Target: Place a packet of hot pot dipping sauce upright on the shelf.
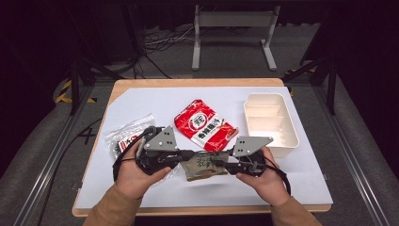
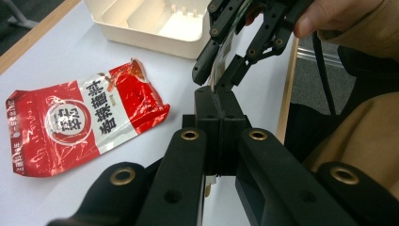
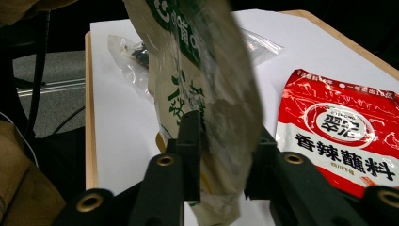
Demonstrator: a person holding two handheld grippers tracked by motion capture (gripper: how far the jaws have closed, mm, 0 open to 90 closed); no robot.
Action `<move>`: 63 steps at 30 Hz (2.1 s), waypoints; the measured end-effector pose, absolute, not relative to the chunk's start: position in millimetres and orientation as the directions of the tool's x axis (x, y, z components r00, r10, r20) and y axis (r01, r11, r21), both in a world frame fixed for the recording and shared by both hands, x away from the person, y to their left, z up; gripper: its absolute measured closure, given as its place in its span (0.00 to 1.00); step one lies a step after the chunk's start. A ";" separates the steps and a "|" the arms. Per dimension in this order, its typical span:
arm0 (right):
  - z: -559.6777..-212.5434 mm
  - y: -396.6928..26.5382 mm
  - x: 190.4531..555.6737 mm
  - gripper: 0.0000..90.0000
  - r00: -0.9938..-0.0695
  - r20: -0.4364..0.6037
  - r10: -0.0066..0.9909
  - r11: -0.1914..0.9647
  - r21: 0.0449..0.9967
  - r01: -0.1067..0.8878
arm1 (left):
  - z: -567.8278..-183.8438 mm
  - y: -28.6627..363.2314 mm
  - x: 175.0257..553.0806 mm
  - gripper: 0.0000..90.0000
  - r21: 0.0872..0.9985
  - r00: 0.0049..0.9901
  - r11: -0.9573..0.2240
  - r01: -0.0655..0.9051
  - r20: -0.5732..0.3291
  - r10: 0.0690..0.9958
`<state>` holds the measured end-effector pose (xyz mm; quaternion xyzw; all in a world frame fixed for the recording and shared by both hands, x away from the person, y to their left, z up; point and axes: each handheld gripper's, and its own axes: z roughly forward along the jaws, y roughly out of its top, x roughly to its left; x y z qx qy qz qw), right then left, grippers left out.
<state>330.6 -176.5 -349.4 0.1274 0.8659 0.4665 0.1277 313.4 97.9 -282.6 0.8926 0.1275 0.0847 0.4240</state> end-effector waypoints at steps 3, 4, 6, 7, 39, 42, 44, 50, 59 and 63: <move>-349.4 -175.0 331.1 0.86 -0.937 -0.110 0.331 0.545 0.833 0.095 | -282.8 98.0 313.7 1.00 0.780 0.952 -0.605 0.158 0.043 0.303; -349.4 -174.7 331.2 0.88 -0.939 -0.111 0.327 0.548 0.831 0.093 | -282.8 98.3 313.8 1.00 0.781 0.951 -0.604 0.158 0.045 0.307; -349.0 -174.1 331.1 0.92 -0.943 -0.107 0.315 0.554 0.827 0.091 | -282.9 98.3 313.9 1.00 0.782 0.951 -0.602 0.159 0.043 0.307; -348.6 -173.7 331.0 0.94 -0.947 -0.104 0.304 0.558 0.825 0.089 | -282.8 99.0 314.0 1.00 0.784 0.949 -0.600 0.160 0.044 0.311; -316.4 -201.7 338.9 1.00 -0.949 -0.115 0.292 0.568 0.820 0.075 | -282.5 119.5 316.7 0.54 0.839 0.935 -0.515 0.178 0.018 0.353; -312.7 -206.6 340.9 1.00 -0.947 -0.116 0.300 0.564 0.822 0.078 | -284.7 124.7 319.5 0.54 0.842 0.927 -0.500 0.202 0.000 0.374; -307.4 -213.0 343.7 1.00 -0.943 -0.123 0.310 0.562 0.824 0.077 | -285.9 127.2 321.3 0.53 0.844 0.925 -0.494 0.210 -0.008 0.379; -297.4 -223.4 349.3 1.00 -0.937 -0.138 0.321 0.560 0.826 0.070 | -288.8 133.5 325.5 0.52 0.843 0.915 -0.487 0.228 -0.014 0.404; -281.7 -241.0 362.2 1.00 -0.929 -0.159 0.333 0.557 0.829 0.058 | -294.5 142.0 324.9 0.50 0.840 0.899 -0.480 0.254 -0.023 0.436; -276.4 -247.7 368.4 1.00 -0.925 -0.166 0.343 0.553 0.831 0.056 | -296.1 148.2 323.6 0.50 0.839 0.888 -0.474 0.268 -0.024 0.460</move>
